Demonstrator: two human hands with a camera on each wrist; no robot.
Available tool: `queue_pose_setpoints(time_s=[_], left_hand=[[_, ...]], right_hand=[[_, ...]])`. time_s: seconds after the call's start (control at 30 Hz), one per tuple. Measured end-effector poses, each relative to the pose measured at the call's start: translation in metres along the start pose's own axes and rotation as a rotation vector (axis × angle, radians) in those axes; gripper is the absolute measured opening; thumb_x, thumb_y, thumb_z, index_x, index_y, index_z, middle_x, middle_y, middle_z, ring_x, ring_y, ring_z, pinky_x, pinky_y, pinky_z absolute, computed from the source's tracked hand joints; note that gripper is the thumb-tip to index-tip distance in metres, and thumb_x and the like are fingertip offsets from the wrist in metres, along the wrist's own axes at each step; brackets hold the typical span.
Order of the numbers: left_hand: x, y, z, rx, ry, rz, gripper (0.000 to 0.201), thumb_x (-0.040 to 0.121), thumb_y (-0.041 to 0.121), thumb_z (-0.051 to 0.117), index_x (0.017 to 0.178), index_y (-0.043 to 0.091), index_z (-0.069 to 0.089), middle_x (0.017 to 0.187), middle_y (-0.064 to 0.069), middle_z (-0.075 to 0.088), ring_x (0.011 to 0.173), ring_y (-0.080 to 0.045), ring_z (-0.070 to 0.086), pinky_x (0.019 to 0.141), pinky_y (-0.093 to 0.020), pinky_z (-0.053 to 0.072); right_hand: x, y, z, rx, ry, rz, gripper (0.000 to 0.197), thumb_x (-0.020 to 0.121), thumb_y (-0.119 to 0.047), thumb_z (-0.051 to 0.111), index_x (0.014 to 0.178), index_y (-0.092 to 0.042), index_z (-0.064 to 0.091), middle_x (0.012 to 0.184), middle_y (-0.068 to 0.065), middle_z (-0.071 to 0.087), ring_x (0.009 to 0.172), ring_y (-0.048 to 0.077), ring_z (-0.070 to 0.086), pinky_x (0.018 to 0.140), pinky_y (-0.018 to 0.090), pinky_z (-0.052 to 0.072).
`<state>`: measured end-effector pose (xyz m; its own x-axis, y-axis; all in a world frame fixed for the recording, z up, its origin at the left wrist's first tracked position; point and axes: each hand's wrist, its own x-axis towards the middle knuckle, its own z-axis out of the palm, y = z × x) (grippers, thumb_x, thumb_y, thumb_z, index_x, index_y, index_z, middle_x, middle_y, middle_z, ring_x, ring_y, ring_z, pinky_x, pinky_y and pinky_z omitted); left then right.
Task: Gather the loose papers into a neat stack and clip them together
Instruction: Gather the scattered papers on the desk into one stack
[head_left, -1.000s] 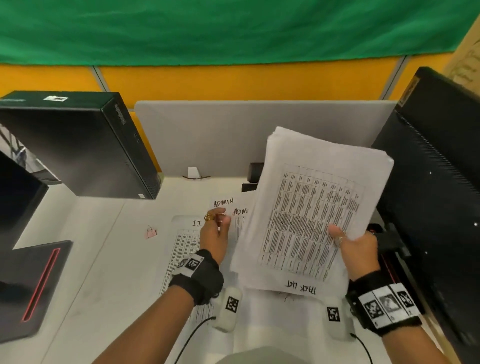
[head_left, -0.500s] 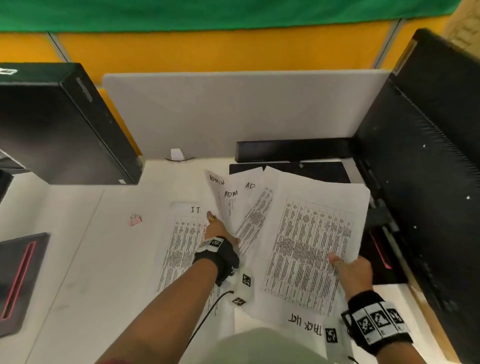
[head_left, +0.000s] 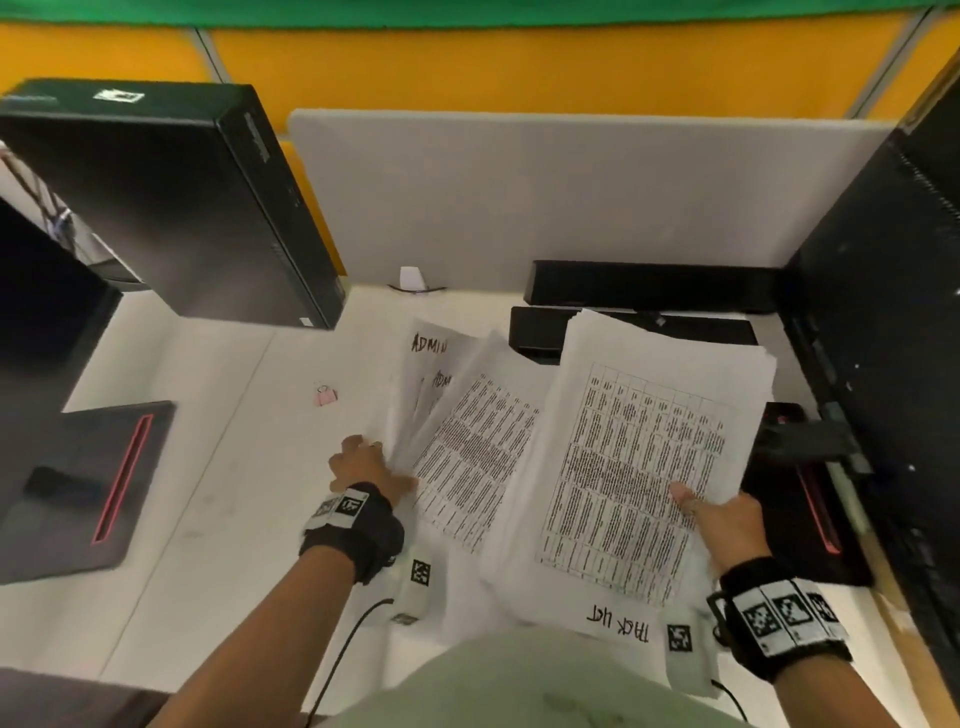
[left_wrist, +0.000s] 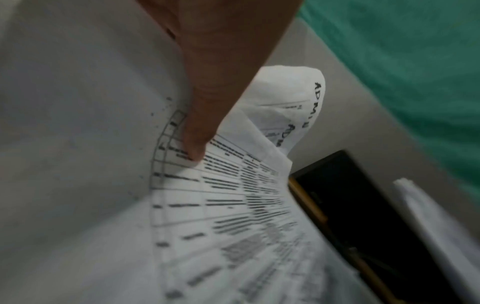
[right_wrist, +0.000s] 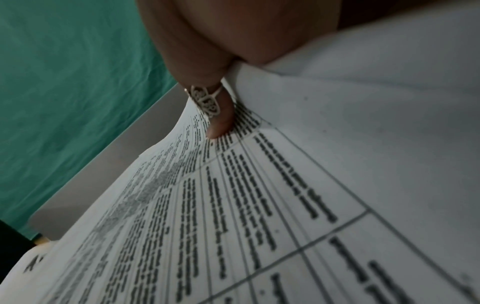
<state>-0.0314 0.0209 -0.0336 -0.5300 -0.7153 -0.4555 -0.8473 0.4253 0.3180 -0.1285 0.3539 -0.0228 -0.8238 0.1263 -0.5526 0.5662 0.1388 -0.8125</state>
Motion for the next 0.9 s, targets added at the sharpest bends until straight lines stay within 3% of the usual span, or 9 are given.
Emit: queue_pose_setpoints(time_s=[0.07,0.17,0.3,0.43,0.5,0.6,0.73,0.83,0.9], left_hand=[[0.002,-0.007,0.007,0.038,0.03,-0.023,0.089,0.059,0.036,0.083,0.127,0.003,0.036,0.133,-0.017,0.034,0.117,-0.037,0.043,0.101,-0.048,0.042],[0.004,-0.008,0.003,-0.222,-0.008,-0.064,0.096,0.057,0.019,0.086,0.133,0.008,0.028,0.131,-0.018,0.044,0.116,-0.038,0.05,0.102,-0.047,0.043],[0.003,0.0,-0.006,-0.098,-0.068,0.039,0.05,0.071,0.027,0.074,0.111,0.004,0.055,0.115,-0.018,0.063,0.102,-0.034,0.06,0.087,-0.038,0.049],[-0.014,0.019,-0.018,-0.159,-0.016,0.136,0.04,0.086,0.02,0.059,0.116,-0.005,0.051,0.121,-0.025,0.059,0.11,-0.038,0.055,0.091,-0.039,0.045],[-0.024,0.031,-0.03,-0.362,-0.001,0.233,0.038,0.085,0.012,0.059,0.117,-0.007,0.051,0.12,-0.027,0.059,0.11,-0.039,0.055,0.091,-0.04,0.045],[-0.04,0.05,-0.052,-0.642,-0.027,0.364,0.033,0.086,0.006,0.056,0.117,-0.006,0.053,0.115,-0.025,0.061,0.108,-0.037,0.057,0.093,-0.041,0.046],[-0.054,0.069,-0.076,-0.773,-0.019,0.501,0.027,0.088,0.006,0.055,0.109,-0.011,0.057,0.106,-0.023,0.065,0.1,-0.033,0.062,0.081,-0.036,0.05],[-0.055,0.079,-0.085,-0.822,-0.048,0.551,0.023,0.09,0.011,0.052,0.107,-0.001,0.061,0.095,-0.009,0.066,0.102,-0.033,0.062,0.091,-0.039,0.05],[-0.059,0.089,-0.092,-0.875,-0.052,0.583,0.022,0.093,0.02,0.046,0.1,0.007,0.063,0.09,-0.006,0.064,0.097,-0.027,0.062,0.092,-0.029,0.049]], right_hand=[[0.001,-0.001,0.008,0.016,-0.027,0.006,0.039,0.08,-0.003,0.064,0.118,-0.001,0.055,0.12,0.021,0.06,0.103,0.033,0.059,0.095,0.05,0.046],[0.002,-0.003,0.015,0.06,-0.051,0.025,0.04,0.079,-0.003,0.065,0.118,-0.003,0.055,0.122,0.018,0.06,0.103,0.031,0.058,0.095,0.047,0.045],[0.0,-0.014,0.022,0.132,-0.137,0.031,0.044,0.08,0.002,0.061,0.123,-0.005,0.052,0.125,0.016,0.058,0.106,0.031,0.057,0.09,0.042,0.045],[-0.007,-0.027,0.027,0.275,-0.382,0.018,0.036,0.07,-0.002,0.066,0.102,-0.017,0.063,0.105,0.01,0.067,0.082,0.02,0.067,0.063,0.035,0.056],[-0.006,-0.035,0.029,0.367,-0.445,0.008,0.045,0.062,-0.01,0.071,0.106,-0.019,0.063,0.11,0.012,0.067,0.094,0.025,0.067,0.074,0.041,0.057],[-0.001,-0.056,0.032,0.498,-0.433,-0.045,0.052,0.065,-0.014,0.069,0.116,-0.018,0.059,0.128,0.015,0.057,0.117,0.033,0.055,0.099,0.053,0.043],[-0.006,-0.097,0.033,0.56,-0.488,-0.177,0.05,0.064,-0.024,0.07,0.113,-0.024,0.059,0.126,0.01,0.059,0.115,0.028,0.057,0.085,0.042,0.055],[-0.017,-0.123,0.037,0.528,-0.489,-0.31,0.064,0.055,-0.033,0.079,0.115,-0.028,0.057,0.127,0.007,0.059,0.116,0.023,0.057,0.091,0.041,0.052],[-0.025,-0.137,0.041,0.477,-0.413,-0.415,0.065,0.065,-0.029,0.075,0.125,-0.02,0.051,0.131,0.009,0.056,0.12,0.024,0.054,0.096,0.041,0.049]])
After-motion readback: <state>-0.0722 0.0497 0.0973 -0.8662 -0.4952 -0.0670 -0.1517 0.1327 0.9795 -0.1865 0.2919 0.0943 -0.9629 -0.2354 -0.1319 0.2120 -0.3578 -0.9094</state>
